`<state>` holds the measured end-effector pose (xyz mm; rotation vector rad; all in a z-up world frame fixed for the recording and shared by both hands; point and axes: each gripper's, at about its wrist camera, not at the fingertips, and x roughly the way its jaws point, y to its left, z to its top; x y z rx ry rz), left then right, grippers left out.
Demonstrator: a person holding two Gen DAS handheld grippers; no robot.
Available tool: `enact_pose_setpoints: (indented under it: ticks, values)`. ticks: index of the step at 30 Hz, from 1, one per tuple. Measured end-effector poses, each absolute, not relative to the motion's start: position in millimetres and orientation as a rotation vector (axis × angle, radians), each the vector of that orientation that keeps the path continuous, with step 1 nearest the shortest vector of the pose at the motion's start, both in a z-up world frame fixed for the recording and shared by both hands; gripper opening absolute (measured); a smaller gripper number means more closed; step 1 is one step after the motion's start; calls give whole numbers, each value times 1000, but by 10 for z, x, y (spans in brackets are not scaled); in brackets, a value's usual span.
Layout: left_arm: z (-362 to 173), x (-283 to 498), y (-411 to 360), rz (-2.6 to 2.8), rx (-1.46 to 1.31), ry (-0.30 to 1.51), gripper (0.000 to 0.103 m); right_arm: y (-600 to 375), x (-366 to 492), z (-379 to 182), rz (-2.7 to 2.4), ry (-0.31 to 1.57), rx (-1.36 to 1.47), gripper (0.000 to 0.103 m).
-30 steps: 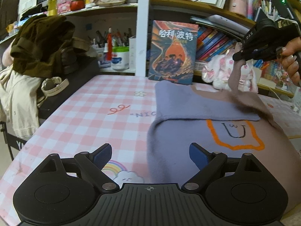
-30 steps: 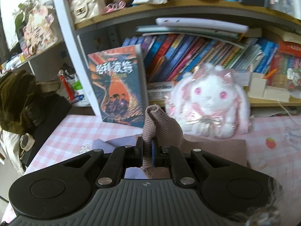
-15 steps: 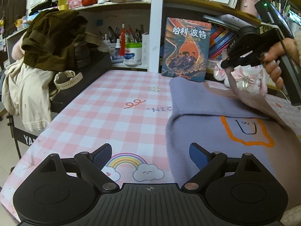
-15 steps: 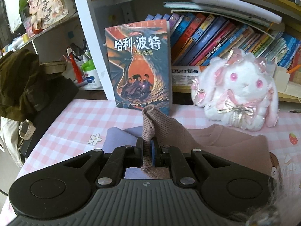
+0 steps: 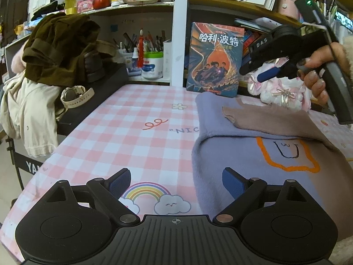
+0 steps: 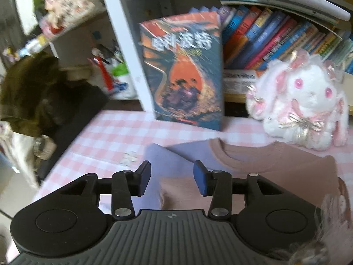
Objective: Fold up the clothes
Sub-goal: 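Carry the pink sleeve across the sweater body toward the collar, then open the right gripper, then move the right gripper away from the sleeve toward the sweater hem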
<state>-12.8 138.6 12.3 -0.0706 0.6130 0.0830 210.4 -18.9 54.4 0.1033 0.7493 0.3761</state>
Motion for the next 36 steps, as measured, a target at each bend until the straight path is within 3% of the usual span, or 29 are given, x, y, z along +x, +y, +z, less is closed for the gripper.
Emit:
enact_pose_setpoints:
  ticks: [10, 36]
  values:
    - [99, -16, 1247, 27, -63, 618, 92, -522, 1645, 652, 340, 731, 85, 52]
    - [159, -370, 231, -10, 47, 691, 92, -2144, -333, 79, 50, 822, 131, 66]
